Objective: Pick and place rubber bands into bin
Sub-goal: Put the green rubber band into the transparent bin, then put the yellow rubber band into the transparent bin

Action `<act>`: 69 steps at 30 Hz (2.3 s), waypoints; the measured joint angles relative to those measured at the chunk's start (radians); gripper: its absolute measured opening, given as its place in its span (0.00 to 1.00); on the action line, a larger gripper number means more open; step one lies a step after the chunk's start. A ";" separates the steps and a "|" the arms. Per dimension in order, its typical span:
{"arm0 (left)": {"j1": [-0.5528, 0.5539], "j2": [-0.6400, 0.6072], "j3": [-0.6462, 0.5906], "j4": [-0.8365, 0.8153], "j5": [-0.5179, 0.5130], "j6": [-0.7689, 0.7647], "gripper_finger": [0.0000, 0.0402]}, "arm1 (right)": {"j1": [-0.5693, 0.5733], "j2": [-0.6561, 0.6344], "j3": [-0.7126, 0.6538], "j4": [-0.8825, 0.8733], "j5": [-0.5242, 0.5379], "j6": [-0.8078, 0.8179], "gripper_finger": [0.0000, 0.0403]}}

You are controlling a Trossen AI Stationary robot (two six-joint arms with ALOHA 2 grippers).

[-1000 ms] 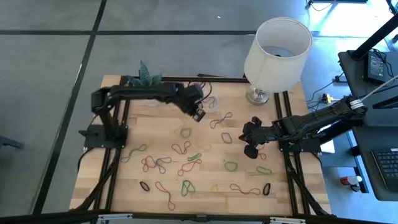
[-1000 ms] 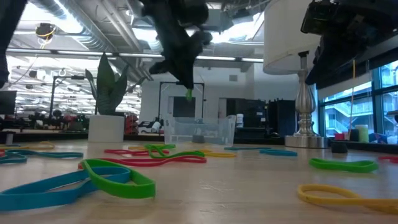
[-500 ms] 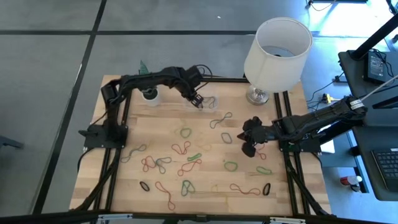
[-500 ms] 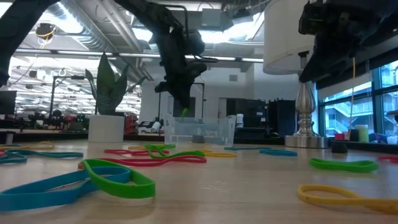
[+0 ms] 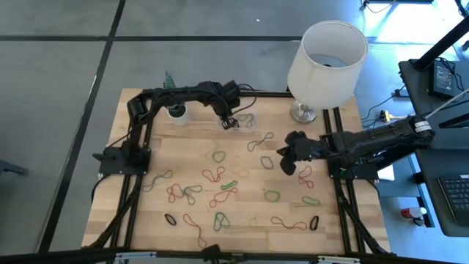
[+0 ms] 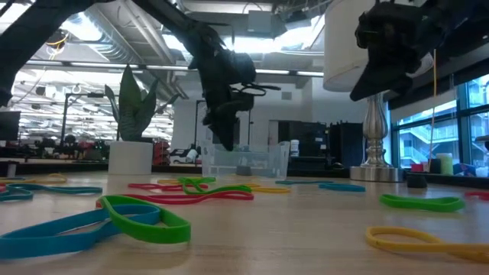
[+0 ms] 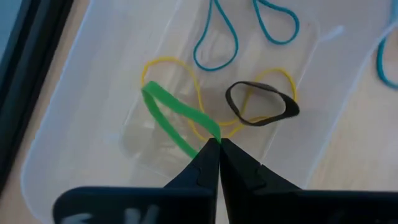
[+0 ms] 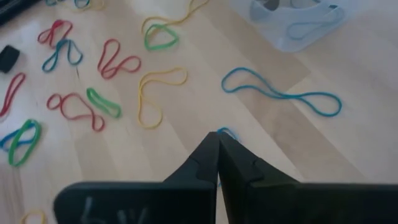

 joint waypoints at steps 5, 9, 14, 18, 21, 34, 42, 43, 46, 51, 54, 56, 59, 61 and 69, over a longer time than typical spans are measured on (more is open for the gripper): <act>-0.005 0.000 0.000 -0.001 -0.010 0.050 0.07 | -0.025 0.000 0.000 0.004 0.000 -0.001 0.03; -0.005 0.000 0.000 -0.016 -0.020 0.051 0.14 | -0.040 0.000 0.000 0.004 0.000 -0.004 0.03; -0.005 0.000 0.000 -0.037 -0.062 0.045 0.23 | -0.051 0.000 0.000 0.003 0.000 -0.009 0.03; -0.005 -0.001 0.000 -0.055 -0.074 0.030 0.29 | -0.051 0.000 0.000 0.003 -0.001 -0.031 0.03; -0.009 -0.024 -0.001 -0.062 -0.073 -0.026 0.30 | -0.051 0.000 0.000 0.002 -0.004 -0.034 0.03; -0.113 -0.306 -0.001 -0.085 -0.078 -0.361 0.13 | -0.051 0.000 0.000 -0.011 -0.005 -0.091 0.03; -0.317 -0.418 -0.081 -0.100 -0.075 -0.503 0.01 | -0.050 0.000 0.000 -0.044 -0.017 -0.090 0.03; -0.347 -0.423 -0.103 -0.097 -0.075 -0.529 0.00 | -0.050 0.000 0.000 -0.045 -0.020 -0.090 0.03; -0.436 -0.428 -0.183 -0.078 -0.093 -0.588 0.00 | -0.048 0.000 0.000 -0.045 -0.034 -0.088 0.03; -0.549 -0.428 -0.335 0.044 -0.101 -0.593 0.00 | -0.011 0.000 0.000 -0.044 -0.039 -0.054 0.01; -0.590 -0.452 -0.422 0.119 -0.106 -0.560 0.00 | 0.032 0.000 0.000 -0.044 -0.039 0.002 0.01; -0.609 -0.491 -0.484 0.175 -0.126 -0.547 0.00 | 0.064 0.001 0.000 -0.045 -0.037 0.057 0.01; -0.625 -0.580 -0.592 0.265 -0.148 -0.523 0.00 | 0.111 0.016 0.005 -0.054 -0.032 0.153 0.00; -0.628 -0.655 -0.663 0.314 -0.152 -0.509 0.00 | 0.139 0.048 0.030 -0.076 -0.013 0.223 0.00; -0.628 -0.977 -0.887 0.324 -0.152 -0.470 0.00 | 0.194 0.318 0.282 -0.277 0.005 0.336 0.00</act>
